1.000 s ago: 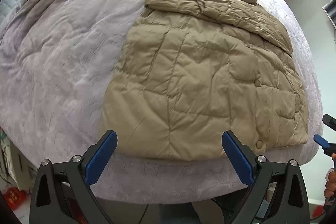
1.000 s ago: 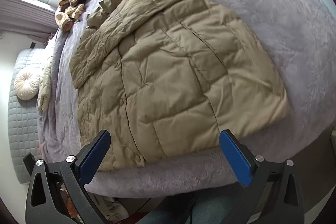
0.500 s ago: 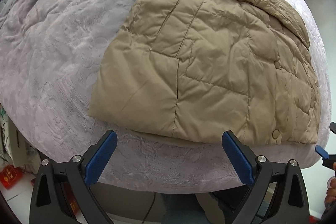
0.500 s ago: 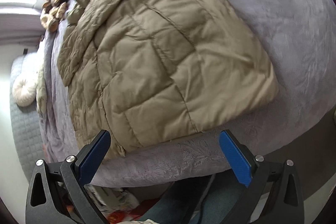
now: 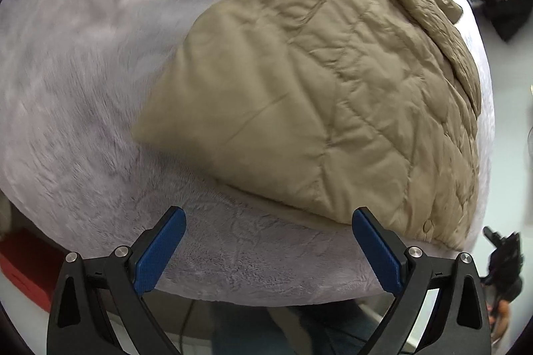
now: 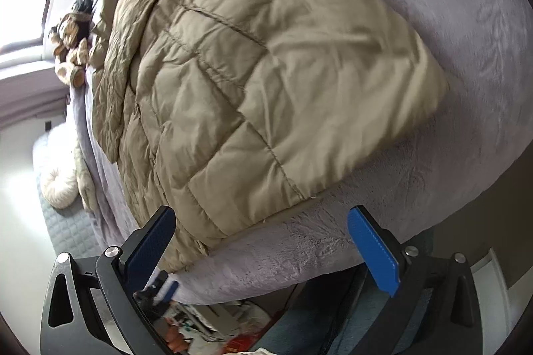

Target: Fold large clothes

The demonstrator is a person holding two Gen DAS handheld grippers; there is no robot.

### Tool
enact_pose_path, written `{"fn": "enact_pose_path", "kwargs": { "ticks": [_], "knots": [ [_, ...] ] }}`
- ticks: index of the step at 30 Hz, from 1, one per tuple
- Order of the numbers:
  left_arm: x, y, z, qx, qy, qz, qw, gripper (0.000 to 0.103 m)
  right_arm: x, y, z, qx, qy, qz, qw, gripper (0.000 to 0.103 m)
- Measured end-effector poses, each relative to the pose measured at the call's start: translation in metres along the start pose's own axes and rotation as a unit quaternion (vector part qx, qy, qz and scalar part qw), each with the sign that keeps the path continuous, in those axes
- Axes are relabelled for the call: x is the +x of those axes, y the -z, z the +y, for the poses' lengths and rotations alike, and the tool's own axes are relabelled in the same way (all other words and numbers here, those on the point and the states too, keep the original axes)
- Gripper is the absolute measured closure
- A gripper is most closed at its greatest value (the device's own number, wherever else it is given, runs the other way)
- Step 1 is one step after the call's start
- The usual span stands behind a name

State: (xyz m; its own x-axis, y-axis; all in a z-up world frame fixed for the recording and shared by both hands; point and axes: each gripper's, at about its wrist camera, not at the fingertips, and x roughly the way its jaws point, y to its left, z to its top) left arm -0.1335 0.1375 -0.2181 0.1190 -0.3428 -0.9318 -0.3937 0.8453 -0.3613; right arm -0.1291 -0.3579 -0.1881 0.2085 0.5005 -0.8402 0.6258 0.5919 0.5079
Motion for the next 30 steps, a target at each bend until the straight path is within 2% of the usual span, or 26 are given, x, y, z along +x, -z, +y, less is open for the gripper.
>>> {"fn": "enact_pose_path", "kwargs": {
  "ticks": [8, 12, 16, 18, 19, 20, 21, 22, 23, 24, 25, 27, 30],
  "knots": [
    [0.022, -0.02, 0.003, -0.033, 0.064, 0.001, 0.9974, 0.003, 0.013, -0.003, -0.023, 0.059, -0.042, -0.001, 0.997, 0.0],
    [0.027, -0.033, -0.002, -0.045, 0.091, -0.002, 0.9948, 0.003, 0.019, -0.006, -0.028, 0.081, -0.062, -0.016, 0.995, 0.0],
    [0.032, -0.043, -0.013, -0.035, 0.093, 0.001, 0.995, 0.003, 0.024, -0.01, -0.033, 0.109, -0.098, -0.033, 0.989, 0.0],
    [0.029, -0.043, -0.013, -0.029, 0.098, -0.003, 0.9947, 0.007, 0.027, -0.011, -0.034, 0.126, -0.116, -0.043, 0.984, 0.0],
    [0.027, -0.044, -0.012, -0.028, 0.1, -0.006, 0.9946, 0.023, 0.028, -0.011, -0.034, 0.131, -0.122, -0.047, 0.983, 0.0],
    [0.026, -0.045, -0.012, -0.025, 0.102, -0.007, 0.9944, 0.052, 0.029, -0.011, -0.035, 0.138, -0.128, -0.052, 0.981, 0.0],
    [0.025, -0.047, -0.012, -0.021, 0.11, -0.004, 0.9937, 0.066, 0.029, -0.011, -0.036, 0.144, -0.132, -0.056, 0.979, 0.001],
    [0.024, -0.048, -0.01, -0.018, 0.116, -0.002, 0.993, 0.08, 0.03, -0.011, -0.038, 0.151, -0.136, -0.061, 0.977, 0.006],
    [0.021, -0.05, -0.009, -0.015, 0.121, -0.004, 0.9925, 0.085, 0.031, -0.009, -0.039, 0.157, -0.141, -0.065, 0.975, 0.013],
    [0.018, -0.05, -0.008, -0.01, 0.124, -0.007, 0.9922, 0.087, 0.03, -0.009, -0.041, 0.164, -0.145, -0.069, 0.973, 0.034],
    [0.012, -0.052, -0.009, -0.005, 0.127, -0.01, 0.9918, 0.087, 0.029, -0.009, -0.043, 0.17, -0.142, -0.07, 0.973, 0.06],
    [-0.001, -0.054, -0.012, 0.003, 0.137, -0.021, 0.9903, 0.087, 0.028, -0.008, -0.047, 0.176, -0.134, -0.076, 0.972, 0.089],
    [-0.024, -0.061, -0.023, 0.021, 0.156, -0.042, 0.9867, 0.087, 0.017, -0.011, -0.042, 0.149, -0.141, -0.086, 0.975, 0.093]
  ]
}}
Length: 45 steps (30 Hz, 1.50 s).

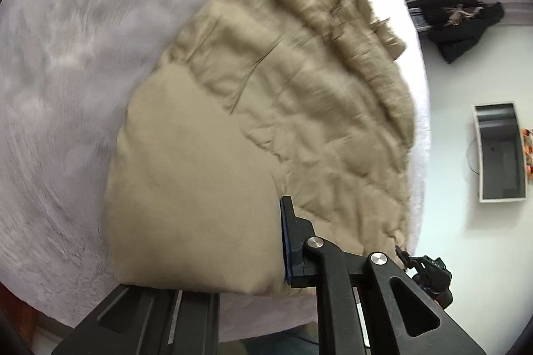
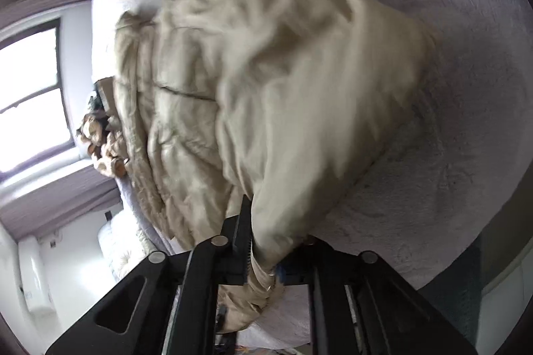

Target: Fold large clothes

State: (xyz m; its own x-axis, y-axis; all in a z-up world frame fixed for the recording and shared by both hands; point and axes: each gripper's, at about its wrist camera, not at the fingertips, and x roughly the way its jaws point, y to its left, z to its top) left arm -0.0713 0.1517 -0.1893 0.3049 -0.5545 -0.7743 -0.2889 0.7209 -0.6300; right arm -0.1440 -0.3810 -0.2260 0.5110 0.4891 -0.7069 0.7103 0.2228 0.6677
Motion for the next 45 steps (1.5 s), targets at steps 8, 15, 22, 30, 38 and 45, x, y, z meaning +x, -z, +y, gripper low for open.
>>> {"fn": "enact_pose_path", "kwargs": {
  "ticks": [8, 15, 22, 30, 38, 45],
  "knots": [
    [-0.041, -0.062, -0.064, 0.043, 0.026, -0.072, 0.9961, 0.087, -0.015, -0.016, 0.088, -0.137, -0.005, 0.004, 0.99, 0.094],
    [-0.05, -0.149, -0.128, 0.087, 0.013, -0.141, 0.9861, 0.087, -0.01, -0.051, 0.221, -0.267, -0.026, 0.007, 0.963, 0.094],
    [-0.008, -0.229, -0.154, 0.093, -0.039, -0.162, 0.9816, 0.087, 0.042, -0.107, 0.32, -0.34, -0.009, 0.025, 0.94, 0.095],
    [0.068, -0.294, -0.14, 0.08, -0.092, -0.126, 0.9845, 0.086, 0.134, -0.16, 0.352, -0.336, 0.048, 0.034, 0.94, 0.094],
    [0.07, -0.306, -0.147, 0.106, -0.148, -0.148, 0.9722, 0.011, 0.167, -0.18, 0.336, -0.296, 0.06, 0.031, 0.953, 0.092],
    [0.039, -0.3, -0.153, 0.149, -0.173, -0.167, 0.9591, 0.012, 0.15, -0.174, 0.354, -0.32, 0.042, 0.036, 0.946, 0.044]
  ]
}}
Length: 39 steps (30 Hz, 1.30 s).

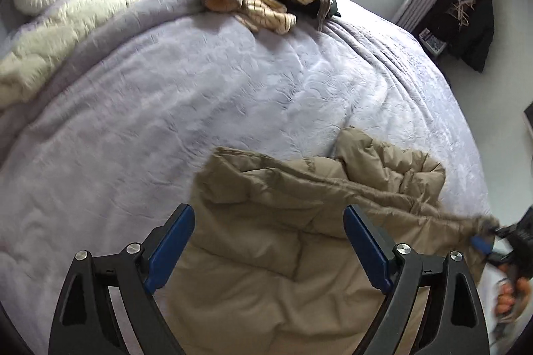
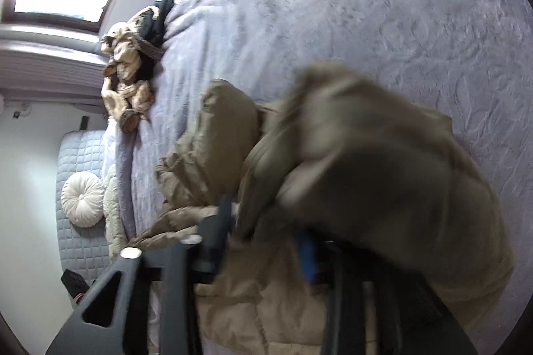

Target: Fold large clothes

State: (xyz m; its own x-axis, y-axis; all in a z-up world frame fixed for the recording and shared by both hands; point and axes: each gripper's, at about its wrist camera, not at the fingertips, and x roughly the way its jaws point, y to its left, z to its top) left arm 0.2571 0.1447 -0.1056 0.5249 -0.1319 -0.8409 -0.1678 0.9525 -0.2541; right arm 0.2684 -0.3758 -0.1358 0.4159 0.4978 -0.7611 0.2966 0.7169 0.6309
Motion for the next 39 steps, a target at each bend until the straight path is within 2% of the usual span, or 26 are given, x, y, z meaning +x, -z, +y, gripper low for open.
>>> {"fn": "enact_pose_path", "kwargs": {
  "ticks": [3, 5, 6, 7, 8, 11, 17, 21, 26, 33, 35, 39],
  "knots": [
    [0.002, 0.01, 0.004, 0.04, -0.03, 0.0, 0.9987, 0.016, -0.03, 0.006, 0.021, -0.077, 0.017, -0.027, 0.997, 0.043],
    [0.011, 0.018, 0.008, 0.057, -0.043, 0.017, 0.9973, 0.038, -0.048, 0.012, 0.029, -0.132, 0.072, -0.056, 0.987, 0.044],
    [0.015, 0.021, 0.01, 0.061, -0.044, 0.025, 0.9969, 0.042, -0.054, 0.015, 0.03, -0.158, 0.111, -0.069, 0.979, 0.054],
    [0.02, 0.025, 0.013, 0.064, -0.041, 0.03, 0.9966, 0.056, -0.057, 0.016, 0.029, -0.178, 0.137, -0.074, 0.972, 0.073],
    [0.024, 0.027, 0.014, 0.067, -0.037, 0.035, 0.9965, 0.063, -0.057, 0.014, 0.028, -0.192, 0.155, -0.072, 0.966, 0.079],
    [0.036, 0.03, 0.011, 0.075, -0.038, 0.039, 0.9957, 0.063, -0.054, 0.009, 0.015, -0.21, 0.181, -0.053, 0.959, 0.084],
    [0.089, 0.017, 0.003, 0.082, -0.082, 0.041, 0.9924, 0.063, -0.019, -0.013, -0.019, -0.185, 0.231, -0.029, 0.955, 0.084],
    [0.121, 0.005, 0.005, 0.06, -0.092, 0.041, 0.9932, 0.062, 0.009, -0.029, -0.032, -0.173, 0.254, -0.032, 0.951, 0.084],
    [0.145, 0.002, 0.002, 0.071, -0.104, 0.034, 0.9915, 0.062, 0.035, -0.046, -0.048, -0.143, 0.267, -0.038, 0.952, 0.084],
    [0.162, -0.009, 0.017, 0.038, -0.104, 0.039, 0.9931, 0.059, 0.05, -0.054, -0.066, -0.12, 0.269, -0.051, 0.954, 0.084],
    [0.156, -0.014, 0.021, 0.024, -0.112, 0.039, 0.9927, 0.059, 0.052, -0.051, -0.064, -0.129, 0.279, -0.055, 0.95, 0.084],
    [0.127, -0.016, 0.022, 0.027, -0.128, 0.022, 0.9911, 0.059, 0.051, -0.05, -0.059, -0.141, 0.292, -0.054, 0.944, 0.082]
  ]
}}
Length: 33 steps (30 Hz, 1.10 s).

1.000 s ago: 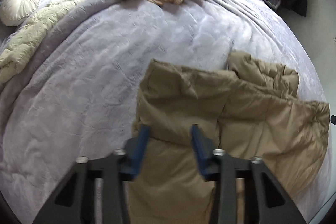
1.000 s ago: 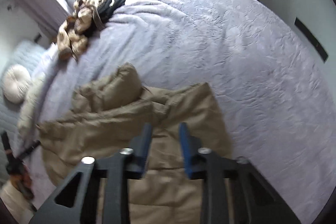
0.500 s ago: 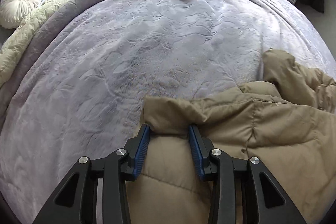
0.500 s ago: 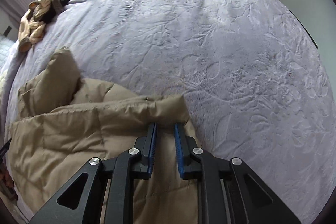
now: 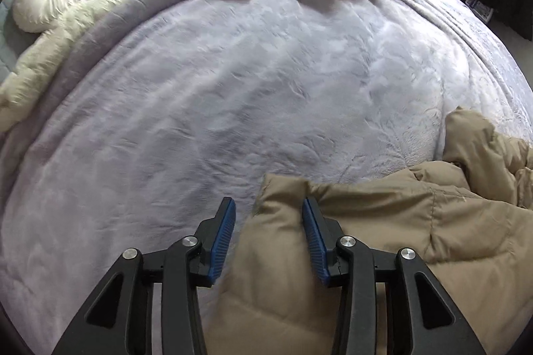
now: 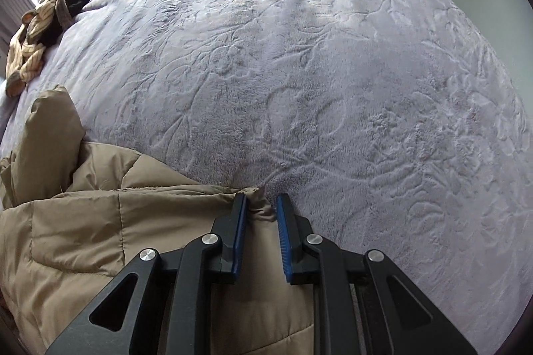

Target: Fold large clothes

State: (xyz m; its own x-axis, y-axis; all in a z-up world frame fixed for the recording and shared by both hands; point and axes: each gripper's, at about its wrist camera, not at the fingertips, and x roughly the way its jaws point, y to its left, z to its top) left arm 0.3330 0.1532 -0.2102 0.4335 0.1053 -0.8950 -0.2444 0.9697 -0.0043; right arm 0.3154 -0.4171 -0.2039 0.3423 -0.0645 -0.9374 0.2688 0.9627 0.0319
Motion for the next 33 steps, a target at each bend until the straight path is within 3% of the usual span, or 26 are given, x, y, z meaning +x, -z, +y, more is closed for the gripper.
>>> {"fn": "enact_pose_path", "kwargs": {
  "ticks": [6, 11, 21, 25, 27, 28, 29, 30, 33],
  "knots": [
    [-0.038, 0.01, 0.017, -0.001, 0.002, 0.001, 1.0, 0.059, -0.023, 0.0, 0.002, -0.013, 0.02, -0.016, 1.0, 0.081],
    [-0.063, 0.039, 0.019, -0.003, 0.011, 0.02, 0.9997, 0.059, -0.063, 0.011, -0.001, -0.005, 0.008, -0.043, 0.999, 0.071],
    [-0.106, 0.1, -0.018, 0.036, 0.036, 0.05, 0.9975, 0.059, -0.119, 0.073, -0.003, 0.016, -0.048, -0.032, 0.998, 0.058],
    [-0.122, 0.116, -0.028, 0.038, 0.055, 0.059, 0.996, 0.058, -0.132, 0.102, 0.0, 0.016, -0.063, -0.015, 0.998, 0.045],
    [-0.131, 0.123, -0.033, 0.042, 0.056, 0.061, 0.9957, 0.048, -0.137, 0.113, 0.002, 0.013, -0.072, -0.009, 0.997, 0.037],
    [-0.135, 0.124, -0.035, 0.041, 0.053, 0.059, 0.996, 0.022, -0.14, 0.118, 0.004, 0.011, -0.077, -0.006, 0.997, 0.031],
    [-0.141, 0.127, -0.036, 0.038, 0.048, 0.049, 0.9969, 0.009, -0.142, 0.122, 0.005, 0.009, -0.083, -0.004, 0.997, 0.027],
    [-0.147, 0.128, -0.035, 0.035, 0.046, 0.038, 0.9976, 0.009, -0.145, 0.127, 0.006, 0.009, -0.088, -0.004, 0.996, 0.02],
    [-0.156, 0.133, -0.038, 0.035, 0.043, 0.039, 0.9977, 0.009, -0.15, 0.137, 0.008, 0.006, -0.096, 0.0, 0.995, 0.02]
  ]
}}
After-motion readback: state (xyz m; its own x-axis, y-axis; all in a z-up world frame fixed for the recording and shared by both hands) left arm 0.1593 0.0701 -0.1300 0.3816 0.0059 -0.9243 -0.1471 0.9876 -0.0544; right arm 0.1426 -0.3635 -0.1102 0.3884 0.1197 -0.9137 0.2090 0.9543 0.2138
